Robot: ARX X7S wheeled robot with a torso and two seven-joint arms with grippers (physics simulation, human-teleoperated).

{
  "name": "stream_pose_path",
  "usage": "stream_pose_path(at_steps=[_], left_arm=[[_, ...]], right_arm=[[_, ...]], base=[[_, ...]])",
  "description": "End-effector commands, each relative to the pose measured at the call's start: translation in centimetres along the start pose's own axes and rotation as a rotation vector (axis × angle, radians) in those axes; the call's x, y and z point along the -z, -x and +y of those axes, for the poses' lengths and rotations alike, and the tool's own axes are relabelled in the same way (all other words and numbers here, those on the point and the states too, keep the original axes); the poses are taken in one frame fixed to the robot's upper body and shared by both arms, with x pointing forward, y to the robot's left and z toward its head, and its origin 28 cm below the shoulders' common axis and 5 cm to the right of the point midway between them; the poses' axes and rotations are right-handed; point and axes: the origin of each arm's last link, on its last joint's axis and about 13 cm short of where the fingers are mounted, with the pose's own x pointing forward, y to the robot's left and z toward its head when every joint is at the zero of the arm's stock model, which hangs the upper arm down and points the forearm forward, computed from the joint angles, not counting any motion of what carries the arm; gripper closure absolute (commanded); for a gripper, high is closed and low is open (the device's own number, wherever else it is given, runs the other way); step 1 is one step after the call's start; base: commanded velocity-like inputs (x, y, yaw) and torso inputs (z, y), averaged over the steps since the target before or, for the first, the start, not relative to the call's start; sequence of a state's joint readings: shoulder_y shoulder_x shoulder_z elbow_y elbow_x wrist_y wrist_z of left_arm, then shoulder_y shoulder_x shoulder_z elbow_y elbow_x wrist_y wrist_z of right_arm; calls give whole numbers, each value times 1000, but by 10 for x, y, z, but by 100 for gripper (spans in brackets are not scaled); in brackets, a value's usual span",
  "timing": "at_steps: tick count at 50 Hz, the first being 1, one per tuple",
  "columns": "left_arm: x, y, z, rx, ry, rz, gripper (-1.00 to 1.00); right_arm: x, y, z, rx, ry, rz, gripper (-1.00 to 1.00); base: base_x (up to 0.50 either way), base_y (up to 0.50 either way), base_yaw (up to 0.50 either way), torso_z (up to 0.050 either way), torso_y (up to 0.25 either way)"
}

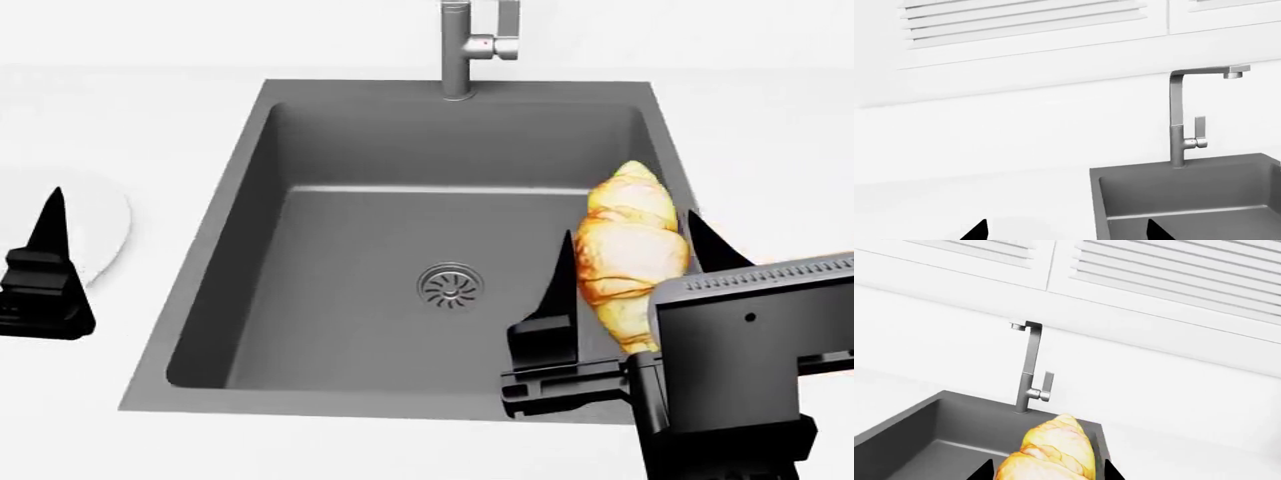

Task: Place the pastries on the plates.

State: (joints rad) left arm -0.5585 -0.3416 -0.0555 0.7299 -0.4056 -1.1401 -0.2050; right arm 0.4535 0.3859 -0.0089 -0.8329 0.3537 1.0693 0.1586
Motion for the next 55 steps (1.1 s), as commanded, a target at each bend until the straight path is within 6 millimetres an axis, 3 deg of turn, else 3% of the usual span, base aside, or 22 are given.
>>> stream_pose_path(at_steps=[1,51,55], left_arm=[[4,-5,-1,21,-2,13,-100],[7,-7,-4,24,22,33,-100],[8,-8,-5,25,31,32,-100]], right_arm=[[0,-1,-2,8,11,-5,100],[1,-1,-3,34,24,0,100],[-1,-1,-4,56,-2,-2,100]], base=[[0,500,0,0,0],[0,500,0,0,0],[0,46,0,0,0]])
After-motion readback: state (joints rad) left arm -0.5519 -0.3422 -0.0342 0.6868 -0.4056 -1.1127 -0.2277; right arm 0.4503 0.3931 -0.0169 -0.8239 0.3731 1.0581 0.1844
